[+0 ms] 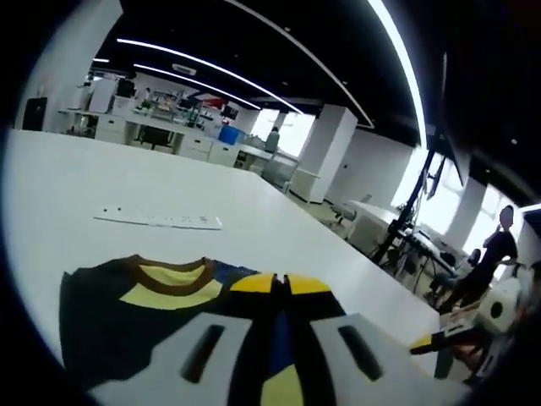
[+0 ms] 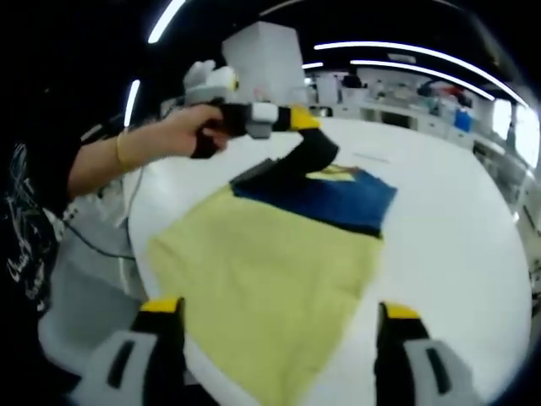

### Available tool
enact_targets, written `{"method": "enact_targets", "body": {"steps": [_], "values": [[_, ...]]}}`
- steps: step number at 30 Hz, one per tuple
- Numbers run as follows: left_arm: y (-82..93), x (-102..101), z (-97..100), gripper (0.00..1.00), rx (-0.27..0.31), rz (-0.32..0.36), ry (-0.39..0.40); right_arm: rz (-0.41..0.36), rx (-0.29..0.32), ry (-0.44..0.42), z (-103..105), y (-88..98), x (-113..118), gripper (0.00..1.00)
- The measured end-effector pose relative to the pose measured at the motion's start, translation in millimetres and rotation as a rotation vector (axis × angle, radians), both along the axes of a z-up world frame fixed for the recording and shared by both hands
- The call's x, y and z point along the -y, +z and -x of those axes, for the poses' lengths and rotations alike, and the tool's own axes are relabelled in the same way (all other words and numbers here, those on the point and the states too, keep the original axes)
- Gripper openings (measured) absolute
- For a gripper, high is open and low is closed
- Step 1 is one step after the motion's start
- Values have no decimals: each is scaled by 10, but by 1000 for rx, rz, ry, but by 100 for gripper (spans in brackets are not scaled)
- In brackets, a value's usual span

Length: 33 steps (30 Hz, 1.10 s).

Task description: Fold the garment on the visible template until the final outline fits inside the template.

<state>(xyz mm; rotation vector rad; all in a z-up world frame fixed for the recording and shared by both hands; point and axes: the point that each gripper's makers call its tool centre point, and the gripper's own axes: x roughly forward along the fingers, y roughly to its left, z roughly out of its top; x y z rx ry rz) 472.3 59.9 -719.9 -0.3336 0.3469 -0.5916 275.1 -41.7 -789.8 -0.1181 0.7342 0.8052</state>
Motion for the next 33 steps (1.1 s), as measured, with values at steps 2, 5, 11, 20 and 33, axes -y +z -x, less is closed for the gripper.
{"method": "enact_targets", "body": {"steps": [2, 5, 11, 20, 33], "values": [[-64, 46, 1, 1, -10, -7, -6, -5, 1, -9, -9, 1, 3, 94], [-122, 105, 3, 1, -23, -5, -14, -6, 1, -19, -20, -8, 20, 94], [-264, 201, 10, 1, -44, -18, -25, -7, -4, -32, -30, -43, 52, 94], [-566, 335, 73, 1, -89, -70, -50, -6, -18, -44, -19, -116, 83, 94], [-929, 562, 418, 13, -120, -159, -173, -5, -19, -69, -30, -143, 149, 93]]}}
